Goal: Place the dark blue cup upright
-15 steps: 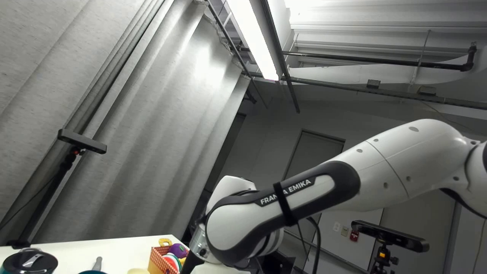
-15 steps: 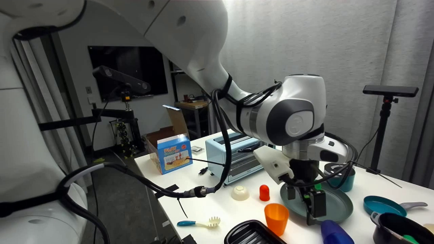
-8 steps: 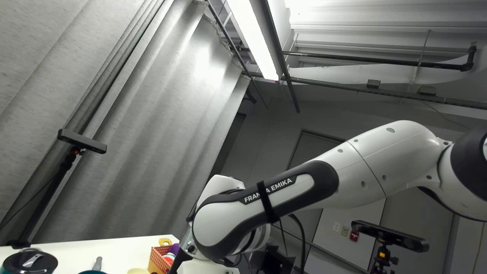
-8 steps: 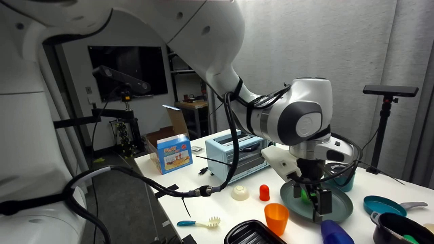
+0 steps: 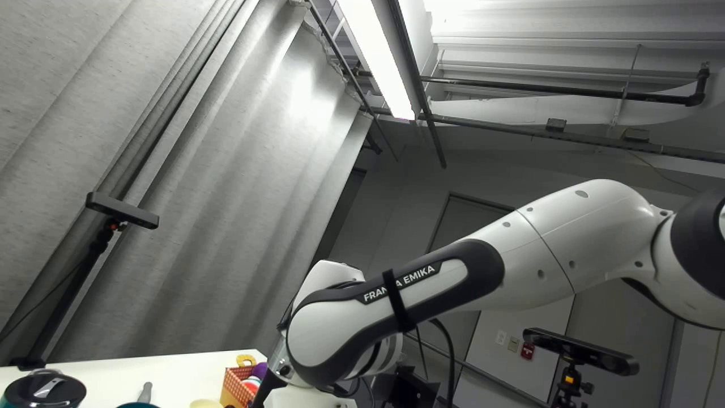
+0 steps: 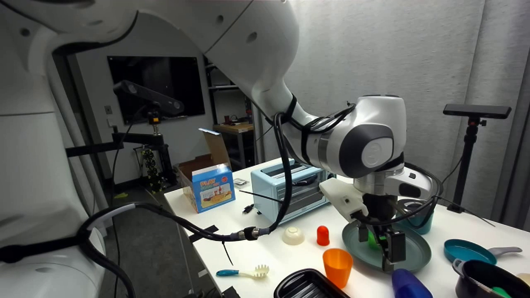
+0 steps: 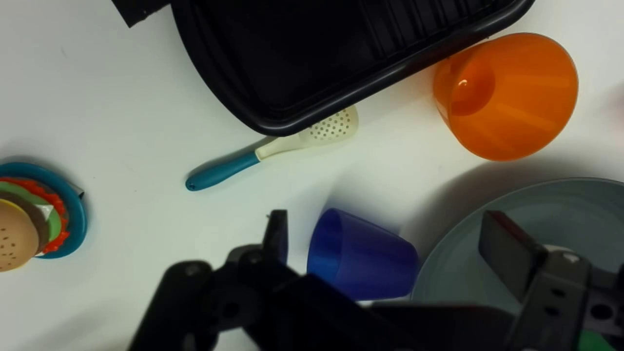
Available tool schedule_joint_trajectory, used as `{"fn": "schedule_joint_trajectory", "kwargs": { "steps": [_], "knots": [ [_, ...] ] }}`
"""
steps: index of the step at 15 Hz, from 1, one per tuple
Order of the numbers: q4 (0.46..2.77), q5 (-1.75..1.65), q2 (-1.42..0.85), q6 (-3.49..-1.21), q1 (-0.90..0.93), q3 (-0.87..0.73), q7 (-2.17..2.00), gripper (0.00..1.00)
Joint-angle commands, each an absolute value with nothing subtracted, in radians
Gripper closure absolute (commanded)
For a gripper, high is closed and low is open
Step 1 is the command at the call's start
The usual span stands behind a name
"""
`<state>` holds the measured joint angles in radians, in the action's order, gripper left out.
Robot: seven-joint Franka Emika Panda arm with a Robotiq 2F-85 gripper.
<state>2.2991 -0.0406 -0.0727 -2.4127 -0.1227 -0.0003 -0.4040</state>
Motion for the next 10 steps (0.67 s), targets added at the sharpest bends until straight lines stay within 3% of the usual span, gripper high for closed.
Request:
{"fn": "schedule_joint_trajectory", "kwargs": {
  "steps": [1, 10],
  "knots": [
    [2.285, -0.046, -0.093, -2.431, -0.097, -0.039, -0.414, 0.0],
    [2.235, 0.023, -0.2, -2.58, -0.11, -0.092, -0.375, 0.0]
  ]
}}
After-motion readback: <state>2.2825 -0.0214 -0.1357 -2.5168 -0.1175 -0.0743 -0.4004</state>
